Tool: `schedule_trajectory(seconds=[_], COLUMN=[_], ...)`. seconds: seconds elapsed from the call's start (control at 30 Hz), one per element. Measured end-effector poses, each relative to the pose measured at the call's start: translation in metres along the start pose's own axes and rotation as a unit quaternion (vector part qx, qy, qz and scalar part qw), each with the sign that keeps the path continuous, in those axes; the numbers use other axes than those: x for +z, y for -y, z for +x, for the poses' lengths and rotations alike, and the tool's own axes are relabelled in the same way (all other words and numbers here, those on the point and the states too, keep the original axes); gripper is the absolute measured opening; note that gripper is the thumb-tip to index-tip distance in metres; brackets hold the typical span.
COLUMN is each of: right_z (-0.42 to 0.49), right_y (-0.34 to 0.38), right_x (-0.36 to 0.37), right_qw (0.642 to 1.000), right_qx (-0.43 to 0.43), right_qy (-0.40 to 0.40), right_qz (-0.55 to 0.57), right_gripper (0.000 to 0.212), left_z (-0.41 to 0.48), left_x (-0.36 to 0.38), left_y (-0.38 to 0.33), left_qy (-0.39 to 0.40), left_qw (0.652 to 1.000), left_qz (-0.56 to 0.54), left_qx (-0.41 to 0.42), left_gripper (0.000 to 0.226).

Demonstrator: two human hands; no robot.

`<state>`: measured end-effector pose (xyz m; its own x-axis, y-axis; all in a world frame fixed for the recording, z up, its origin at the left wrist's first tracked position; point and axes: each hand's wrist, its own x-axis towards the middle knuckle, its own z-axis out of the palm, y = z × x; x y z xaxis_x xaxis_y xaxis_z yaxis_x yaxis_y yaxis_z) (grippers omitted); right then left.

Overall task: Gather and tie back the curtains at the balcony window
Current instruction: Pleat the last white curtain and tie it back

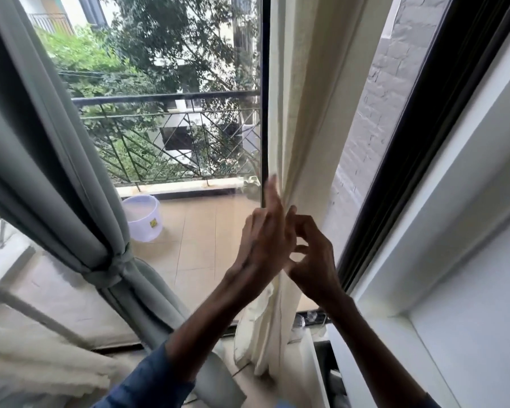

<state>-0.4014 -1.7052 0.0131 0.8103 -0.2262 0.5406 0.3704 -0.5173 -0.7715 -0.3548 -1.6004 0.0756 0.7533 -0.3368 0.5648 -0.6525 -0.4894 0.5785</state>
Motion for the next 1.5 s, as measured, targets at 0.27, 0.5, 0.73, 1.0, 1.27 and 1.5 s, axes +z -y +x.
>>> schedule_trajectory(seconds=[0.27,0.5,0.73,1.0,1.27,1.5], right_z=[-0.021,-0.026,-0.014,-0.006,0.0,0.004], right_y=[-0.033,-0.035,-0.05,-0.05,-0.059,-0.061], right_x=[0.004,0.012,-0.006,-0.007,-0.012,-0.011], right_qw=[0.993,0.991,0.986,0.954,0.941,0.939], right_qx=[0.085,0.097,0.165,0.279,0.313,0.313], right_qy=[0.028,0.0,-0.023,-0.029,-0.027,-0.039], right_qz=[-0.073,-0.095,0.013,0.106,0.122,0.138], right_gripper=[0.036,0.037,0.017,0.008,0.01,0.01], left_z=[-0.017,-0.014,-0.033,-0.094,-0.085,-0.081], left_x=[0.011,0.014,0.009,0.056,0.056,0.034], left_y=[0.006,0.003,0.053,0.067,0.076,0.079], left_qy=[0.203,0.196,0.202,0.149,0.16,0.225], left_qw=[0.977,0.978,0.977,0.978,0.979,0.905], left_qz=[0.056,0.056,-0.064,-0.027,-0.081,-0.291], left_qx=[-0.022,-0.045,-0.019,-0.143,-0.097,-0.216], left_gripper=[0.033,0.032,0.041,0.046,0.014,0.016])
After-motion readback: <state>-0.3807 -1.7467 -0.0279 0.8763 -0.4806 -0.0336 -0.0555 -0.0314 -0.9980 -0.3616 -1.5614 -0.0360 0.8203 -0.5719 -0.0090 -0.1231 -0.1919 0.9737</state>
